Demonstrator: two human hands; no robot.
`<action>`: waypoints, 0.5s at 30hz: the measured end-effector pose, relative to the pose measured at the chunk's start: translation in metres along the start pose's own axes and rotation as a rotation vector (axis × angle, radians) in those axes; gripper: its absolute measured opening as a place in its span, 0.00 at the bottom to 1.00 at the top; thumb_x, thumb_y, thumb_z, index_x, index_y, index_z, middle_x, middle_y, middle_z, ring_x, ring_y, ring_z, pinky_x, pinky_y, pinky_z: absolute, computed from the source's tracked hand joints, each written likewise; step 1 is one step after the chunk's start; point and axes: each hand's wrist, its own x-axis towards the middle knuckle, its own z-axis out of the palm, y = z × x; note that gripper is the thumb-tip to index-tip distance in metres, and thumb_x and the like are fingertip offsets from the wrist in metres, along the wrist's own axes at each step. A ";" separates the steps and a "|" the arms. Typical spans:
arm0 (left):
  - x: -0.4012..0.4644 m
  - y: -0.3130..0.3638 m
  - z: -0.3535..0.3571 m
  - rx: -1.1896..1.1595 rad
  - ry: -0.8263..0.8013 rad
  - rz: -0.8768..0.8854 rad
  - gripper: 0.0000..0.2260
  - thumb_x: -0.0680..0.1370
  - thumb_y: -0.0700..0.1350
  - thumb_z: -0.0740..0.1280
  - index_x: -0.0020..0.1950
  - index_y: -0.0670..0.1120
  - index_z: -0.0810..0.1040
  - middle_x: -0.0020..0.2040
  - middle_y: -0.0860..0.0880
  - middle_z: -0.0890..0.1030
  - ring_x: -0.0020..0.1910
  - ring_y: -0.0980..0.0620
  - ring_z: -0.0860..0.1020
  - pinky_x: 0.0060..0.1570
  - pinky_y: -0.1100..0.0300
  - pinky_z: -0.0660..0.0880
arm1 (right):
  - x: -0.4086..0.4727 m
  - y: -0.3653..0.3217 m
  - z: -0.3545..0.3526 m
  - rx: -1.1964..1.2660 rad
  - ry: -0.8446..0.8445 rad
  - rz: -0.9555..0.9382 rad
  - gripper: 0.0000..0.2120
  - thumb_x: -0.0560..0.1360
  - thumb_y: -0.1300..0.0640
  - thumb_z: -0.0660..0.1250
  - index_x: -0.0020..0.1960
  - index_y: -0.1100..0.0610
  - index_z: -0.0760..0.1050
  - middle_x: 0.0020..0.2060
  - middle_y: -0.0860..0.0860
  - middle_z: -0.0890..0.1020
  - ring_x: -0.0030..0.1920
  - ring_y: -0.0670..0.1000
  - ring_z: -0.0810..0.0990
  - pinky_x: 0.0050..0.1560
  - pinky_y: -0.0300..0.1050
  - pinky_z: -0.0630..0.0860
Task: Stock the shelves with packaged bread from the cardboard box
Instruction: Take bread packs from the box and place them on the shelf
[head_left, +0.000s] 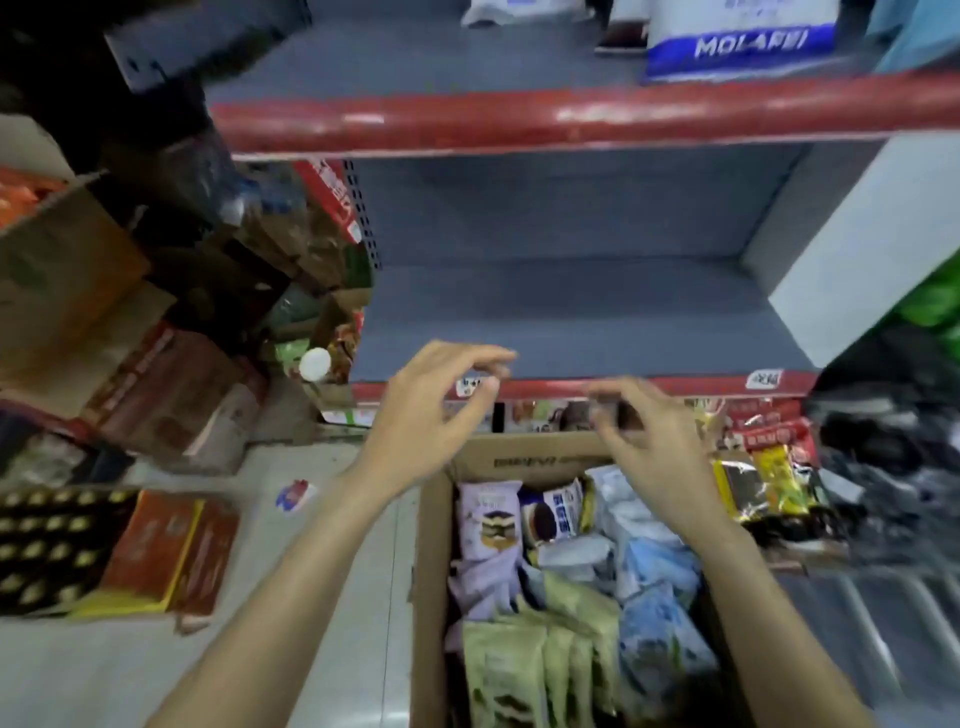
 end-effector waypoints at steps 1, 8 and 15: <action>-0.020 -0.010 0.014 0.012 -0.110 -0.048 0.13 0.79 0.49 0.60 0.59 0.49 0.79 0.50 0.65 0.76 0.53 0.59 0.75 0.54 0.66 0.68 | -0.023 0.018 0.007 -0.032 -0.133 0.105 0.10 0.76 0.61 0.66 0.56 0.56 0.77 0.43 0.48 0.80 0.46 0.55 0.79 0.47 0.42 0.71; -0.111 -0.061 0.109 0.023 -0.583 -0.547 0.12 0.78 0.43 0.64 0.62 0.48 0.78 0.57 0.54 0.81 0.56 0.56 0.78 0.46 0.72 0.67 | -0.138 0.122 0.040 -0.257 -0.784 0.632 0.20 0.80 0.52 0.60 0.71 0.52 0.65 0.62 0.54 0.75 0.53 0.53 0.78 0.45 0.46 0.75; -0.138 -0.070 0.221 -0.239 -0.706 -0.814 0.10 0.80 0.41 0.64 0.60 0.48 0.75 0.55 0.49 0.78 0.52 0.53 0.76 0.57 0.58 0.73 | -0.215 0.204 0.064 -0.306 -0.551 0.958 0.27 0.77 0.60 0.62 0.74 0.55 0.60 0.68 0.58 0.68 0.63 0.60 0.71 0.55 0.54 0.75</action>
